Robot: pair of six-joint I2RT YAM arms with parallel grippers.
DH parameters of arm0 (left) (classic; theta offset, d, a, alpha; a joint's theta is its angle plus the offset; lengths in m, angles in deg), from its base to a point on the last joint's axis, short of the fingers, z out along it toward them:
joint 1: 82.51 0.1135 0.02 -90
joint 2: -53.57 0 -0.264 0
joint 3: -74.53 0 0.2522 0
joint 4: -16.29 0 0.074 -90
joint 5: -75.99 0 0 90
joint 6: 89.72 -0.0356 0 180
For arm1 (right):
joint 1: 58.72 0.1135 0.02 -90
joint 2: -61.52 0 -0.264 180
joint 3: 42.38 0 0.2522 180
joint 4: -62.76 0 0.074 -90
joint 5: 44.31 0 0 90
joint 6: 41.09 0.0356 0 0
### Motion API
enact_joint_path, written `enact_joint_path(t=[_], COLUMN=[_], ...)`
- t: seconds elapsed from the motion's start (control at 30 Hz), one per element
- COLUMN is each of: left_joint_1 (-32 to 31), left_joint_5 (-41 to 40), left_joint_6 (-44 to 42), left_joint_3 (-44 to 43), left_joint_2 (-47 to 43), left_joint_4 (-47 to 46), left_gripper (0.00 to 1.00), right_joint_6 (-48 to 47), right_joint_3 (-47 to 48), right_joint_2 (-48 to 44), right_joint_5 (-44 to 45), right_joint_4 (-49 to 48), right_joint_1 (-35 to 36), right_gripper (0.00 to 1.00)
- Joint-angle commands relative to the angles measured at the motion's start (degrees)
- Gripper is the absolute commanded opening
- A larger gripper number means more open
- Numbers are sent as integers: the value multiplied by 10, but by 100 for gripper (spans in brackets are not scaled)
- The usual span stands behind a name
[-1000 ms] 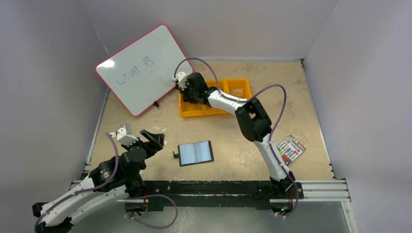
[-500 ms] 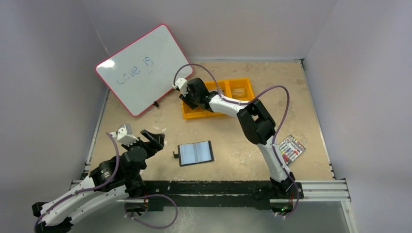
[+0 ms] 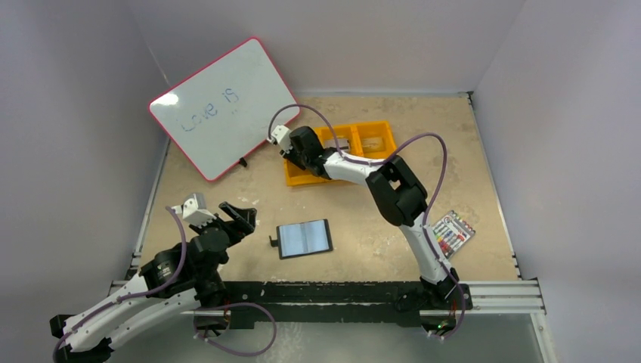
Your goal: Take the credit cards out of the card holder
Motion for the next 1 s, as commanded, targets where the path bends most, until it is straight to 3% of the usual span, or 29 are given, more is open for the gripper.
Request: enact_joint_path(t=[0.0,0.33,0.47,0.7,0.97], left_joint_1=[-3,-3,-3,-3,-3], left_joint_5=[-7,-5,-6,-5,-5], left_joint_6=[3,2,1,2,1], left_joint_3=[-6,-5,-6,-6,-6], left_joint_2=[4,8,8,8,11], left_joint_4=[-11,-12,-12,-12,-12], left_gripper=[80,80,80,80,80], right_joint_6=[-10,-3,-22,-58,-99], right_joint_3=[-23,-45,-47,-105,-133], right_joint_2=[-31,-54,-35,-42,-58], right_joint_5=[0,-36,6,86,112], right_joint_4=[-21,-24,-33,-132,-200], right_joint_1=[5,5,5,8,9], right_gripper=[39,44,44,31,10])
